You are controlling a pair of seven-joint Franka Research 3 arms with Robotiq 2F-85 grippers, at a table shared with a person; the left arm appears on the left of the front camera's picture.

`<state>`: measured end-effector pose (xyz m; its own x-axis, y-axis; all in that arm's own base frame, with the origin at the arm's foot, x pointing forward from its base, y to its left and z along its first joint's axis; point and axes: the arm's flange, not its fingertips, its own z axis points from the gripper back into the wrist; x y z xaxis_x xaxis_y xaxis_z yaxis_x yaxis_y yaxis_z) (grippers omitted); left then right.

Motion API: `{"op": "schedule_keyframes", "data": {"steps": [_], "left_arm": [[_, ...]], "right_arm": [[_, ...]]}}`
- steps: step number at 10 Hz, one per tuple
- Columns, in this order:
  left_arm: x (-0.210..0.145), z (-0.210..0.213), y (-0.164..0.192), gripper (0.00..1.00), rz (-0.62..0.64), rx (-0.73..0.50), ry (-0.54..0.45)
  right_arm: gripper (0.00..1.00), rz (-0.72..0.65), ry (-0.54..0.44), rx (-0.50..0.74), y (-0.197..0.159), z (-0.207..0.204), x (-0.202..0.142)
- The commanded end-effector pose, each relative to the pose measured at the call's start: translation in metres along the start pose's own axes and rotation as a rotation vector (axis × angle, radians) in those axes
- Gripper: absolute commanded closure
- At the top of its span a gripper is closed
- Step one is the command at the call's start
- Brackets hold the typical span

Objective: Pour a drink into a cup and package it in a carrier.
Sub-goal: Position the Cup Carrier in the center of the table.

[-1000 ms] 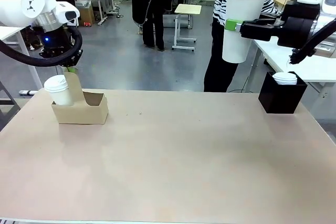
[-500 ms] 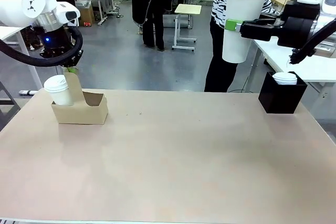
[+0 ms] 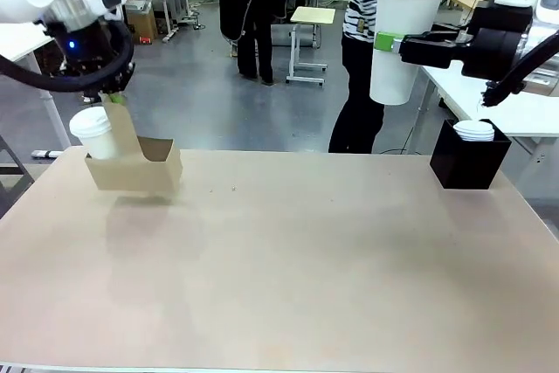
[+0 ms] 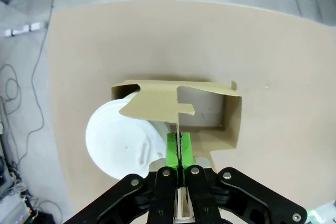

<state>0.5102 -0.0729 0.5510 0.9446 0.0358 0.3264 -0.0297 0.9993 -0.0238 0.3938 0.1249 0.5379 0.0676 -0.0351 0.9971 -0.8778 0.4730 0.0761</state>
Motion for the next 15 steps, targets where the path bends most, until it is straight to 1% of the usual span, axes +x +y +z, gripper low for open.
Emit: {"op": "schedule_keyframes", "data": {"steps": [1,2,3,4,6,7,9,11,12,13,14,15], "left_arm": [[-0.015,0.044,-0.041,0.98,0.065,0.021,0.006],[-0.025,0.064,-0.068,0.98,0.071,0.041,-0.004],[-0.037,0.082,-0.095,0.98,0.051,0.044,-0.028],[-0.048,0.093,-0.121,0.98,0.037,0.034,-0.029],[-0.072,0.095,-0.177,0.98,0.0,0.034,-0.014],[-0.086,0.093,-0.202,0.98,-0.025,0.042,-0.023],[-0.109,0.079,-0.245,0.98,-0.033,0.088,-0.038],[-0.122,0.053,-0.28,0.98,-0.046,0.075,-0.009],[-0.124,0.039,-0.294,0.98,-0.044,0.073,-0.011],[-0.123,0.023,-0.304,0.98,-0.042,0.064,0.013],[-0.123,0.008,-0.314,0.98,-0.067,0.06,0.054],[-0.122,0.001,-0.317,0.98,-0.07,0.048,0.073]], "right_arm": [[0.2,-0.003,-0.032,-0.006,0.001,-0.003,0.001],[0.2,-0.003,-0.032,-0.006,0.001,-0.003,0.001],[0.2,-0.003,-0.032,-0.006,0.001,-0.003,0.001],[0.2,-0.003,-0.032,-0.006,0.001,-0.003,0.001],[0.2,-0.003,-0.032,-0.006,0.001,-0.003,0.001],[0.2,-0.003,-0.032,-0.006,0.001,-0.003,0.001],[0.2,-0.003,-0.032,-0.006,0.001,-0.003,0.001],[0.2,-0.003,-0.032,-0.006,0.001,-0.003,0.001],[0.2,-0.003,-0.032,-0.006,0.001,-0.003,0.001],[0.2,-0.003,-0.032,-0.006,0.001,-0.003,0.001],[0.2,-0.003,-0.032,-0.006,0.001,-0.003,0.001],[0.2,-0.003,-0.032,-0.006,0.001,-0.003,0.001]]}}
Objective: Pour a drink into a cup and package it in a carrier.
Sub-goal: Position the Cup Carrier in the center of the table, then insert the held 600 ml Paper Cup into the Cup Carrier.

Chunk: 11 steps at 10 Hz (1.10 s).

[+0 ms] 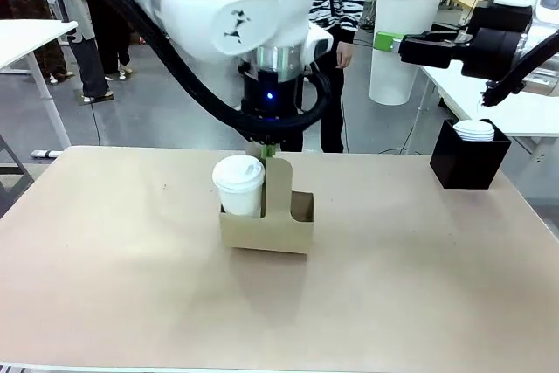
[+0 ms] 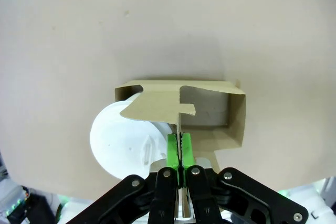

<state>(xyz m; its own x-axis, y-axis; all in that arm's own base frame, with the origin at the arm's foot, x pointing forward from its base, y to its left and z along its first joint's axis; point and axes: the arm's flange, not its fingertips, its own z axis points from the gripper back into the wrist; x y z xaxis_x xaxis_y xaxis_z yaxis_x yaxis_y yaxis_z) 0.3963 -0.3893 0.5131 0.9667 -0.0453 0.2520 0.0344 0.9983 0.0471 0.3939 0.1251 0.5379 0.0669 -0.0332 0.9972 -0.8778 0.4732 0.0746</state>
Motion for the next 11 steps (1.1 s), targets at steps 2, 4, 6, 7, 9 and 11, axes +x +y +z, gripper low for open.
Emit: {"op": "schedule_keyframes", "data": {"steps": [2,4,6,7,9,11], "left_arm": [[0.01,-0.01,-0.009,0.98,0.027,-0.029,0.022],[0.011,-0.018,-0.008,0.98,0.028,-0.026,0.055],[0.01,-0.018,-0.011,0.98,0.0,-0.022,0.035],[0.01,-0.018,-0.011,0.98,0.0,-0.022,0.035],[0.01,-0.018,-0.011,0.98,0.0,-0.022,0.035],[0.01,-0.018,-0.011,0.98,0.0,-0.022,0.035]], "right_arm": [[0.2,-0.004,-0.033,-0.006,0.001,-0.003,0.001],[0.2,-0.004,-0.033,-0.006,0.001,-0.003,0.001],[0.2,-0.004,-0.033,-0.006,0.001,-0.003,0.001],[0.2,-0.004,-0.033,-0.006,0.001,-0.003,0.001],[0.2,-0.004,-0.033,-0.006,0.001,-0.003,0.001],[0.2,-0.004,-0.033,-0.006,0.001,-0.003,0.001]]}}
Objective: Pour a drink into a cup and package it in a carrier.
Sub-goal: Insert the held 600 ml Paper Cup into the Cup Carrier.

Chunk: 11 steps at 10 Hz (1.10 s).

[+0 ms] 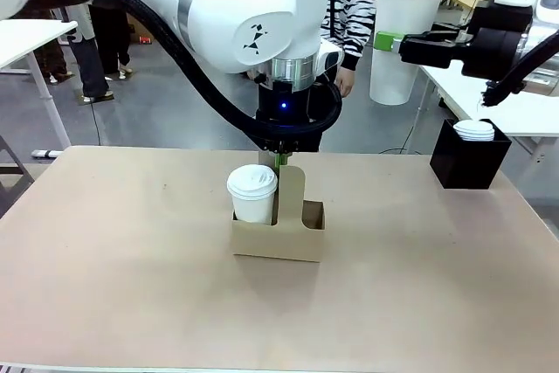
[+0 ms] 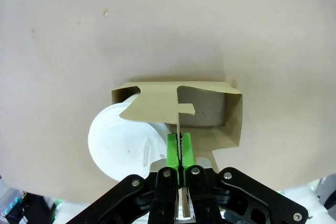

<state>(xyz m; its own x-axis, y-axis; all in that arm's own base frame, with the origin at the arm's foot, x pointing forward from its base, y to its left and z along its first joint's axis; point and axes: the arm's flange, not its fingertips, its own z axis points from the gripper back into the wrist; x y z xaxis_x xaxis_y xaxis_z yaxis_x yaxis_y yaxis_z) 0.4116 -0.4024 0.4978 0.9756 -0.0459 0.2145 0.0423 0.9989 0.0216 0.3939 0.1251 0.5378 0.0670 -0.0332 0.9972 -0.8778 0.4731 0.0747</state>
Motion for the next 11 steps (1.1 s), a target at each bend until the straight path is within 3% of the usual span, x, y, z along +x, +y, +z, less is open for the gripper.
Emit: {"op": "schedule_keyframes", "data": {"steps": [1,2,3,5,6,7,8,11], "left_arm": [[0.0,0.0,0.0,0.4,0.0,0.0,0.0],[0.001,0.01,0.005,0.41,-0.013,-0.033,0.022],[0.002,0.025,0.01,0.0,-0.023,-0.052,0.035],[0.003,0.066,0.029,0.0,-0.108,-0.121,0.076],[0.003,0.088,0.046,0.16,-0.168,-0.158,0.082],[-0.001,0.11,0.067,0.06,-0.257,-0.189,0.074],[-0.008,0.128,0.094,0.0,-0.32,-0.224,0.049],[-0.041,0.144,0.18,0.0,-0.663,-0.28,0.018]], "right_arm": [[0.2,-0.004,-0.033,-0.006,0.001,-0.003,0.001],[0.2,-0.004,-0.033,-0.006,0.001,-0.003,0.001],[0.2,-0.004,-0.033,-0.006,0.001,-0.003,0.001],[0.2,-0.004,-0.033,-0.006,0.001,-0.003,0.001],[0.2,-0.004,-0.033,-0.006,0.001,-0.003,0.001],[0.2,0.0,0.0,0.0,0.0,0.0,0.0],[0.2,-0.037,0.012,0.099,-0.019,-0.015,-0.001],[0.2,-0.01,0.026,0.34,-0.049,-0.063,-0.016]]}}
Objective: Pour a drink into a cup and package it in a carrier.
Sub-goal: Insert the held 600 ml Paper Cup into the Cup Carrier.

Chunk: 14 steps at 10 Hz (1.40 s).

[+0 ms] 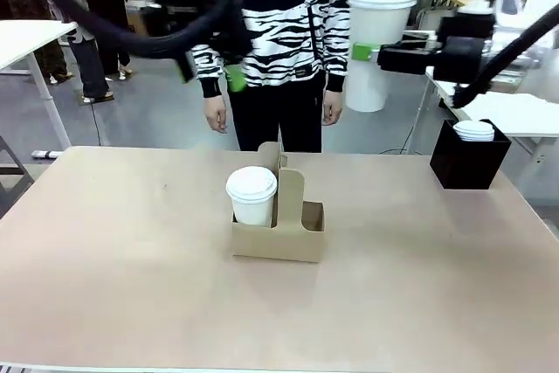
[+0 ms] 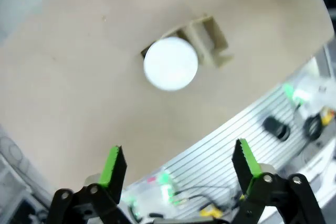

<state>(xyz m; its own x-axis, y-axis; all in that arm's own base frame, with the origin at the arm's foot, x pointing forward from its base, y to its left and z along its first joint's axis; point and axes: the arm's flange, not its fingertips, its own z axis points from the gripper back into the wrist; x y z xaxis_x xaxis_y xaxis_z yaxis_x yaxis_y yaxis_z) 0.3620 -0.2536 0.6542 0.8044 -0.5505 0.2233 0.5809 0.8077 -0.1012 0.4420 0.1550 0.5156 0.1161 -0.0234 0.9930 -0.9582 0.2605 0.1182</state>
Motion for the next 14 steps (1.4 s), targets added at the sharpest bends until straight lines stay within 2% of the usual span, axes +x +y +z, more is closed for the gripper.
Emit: {"op": "schedule_keyframes", "data": {"steps": [1,2,4,5,6,8,10,12,13,14], "left_arm": [[-0.058,-0.011,0.039,0.0,-0.247,-0.023,-0.016],[-0.081,-0.013,0.059,0.0,-0.323,-0.011,-0.066],[-0.104,-0.033,0.079,0.0,-0.451,0.073,-0.162],[-0.105,-0.041,0.084,0.0,-0.424,0.104,-0.215],[-0.092,-0.017,0.075,0.0,-0.391,0.04,-0.071],[-0.092,-0.017,0.075,0.0,-0.391,0.04,-0.071],[-0.103,-0.039,0.098,0.0,-0.434,0.057,-0.164],[-0.125,-0.061,0.122,0.0,-0.595,-0.049,-0.236],[-0.137,-0.071,0.133,0.0,-0.622,-0.057,-0.264],[-0.148,-0.081,0.14,0.0,-0.709,-0.033,-0.313]], "right_arm": [[0.2,0.052,0.018,0.161,-0.03,-0.025,-0.006],[0.2,0.075,0.019,0.211,-0.036,-0.041,-0.017],[0.2,0.111,0.006,0.276,-0.048,-0.063,-0.039],[0.2,0.132,0.013,0.257,-0.049,-0.068,-0.048],[0.2,0.069,0.028,0.233,-0.039,-0.058,-0.042],[0.2,0.069,0.028,0.233,-0.039,-0.058,-0.042],[0.2,0.062,0.009,0.256,-0.048,-0.063,-0.062],[0.2,0.072,-0.021,0.308,-0.051,-0.072,-0.084],[0.2,0.072,-0.021,0.33,-0.05,-0.073,-0.092],[0.2,0.072,-0.011,0.351,-0.052,-0.075,-0.101]]}}
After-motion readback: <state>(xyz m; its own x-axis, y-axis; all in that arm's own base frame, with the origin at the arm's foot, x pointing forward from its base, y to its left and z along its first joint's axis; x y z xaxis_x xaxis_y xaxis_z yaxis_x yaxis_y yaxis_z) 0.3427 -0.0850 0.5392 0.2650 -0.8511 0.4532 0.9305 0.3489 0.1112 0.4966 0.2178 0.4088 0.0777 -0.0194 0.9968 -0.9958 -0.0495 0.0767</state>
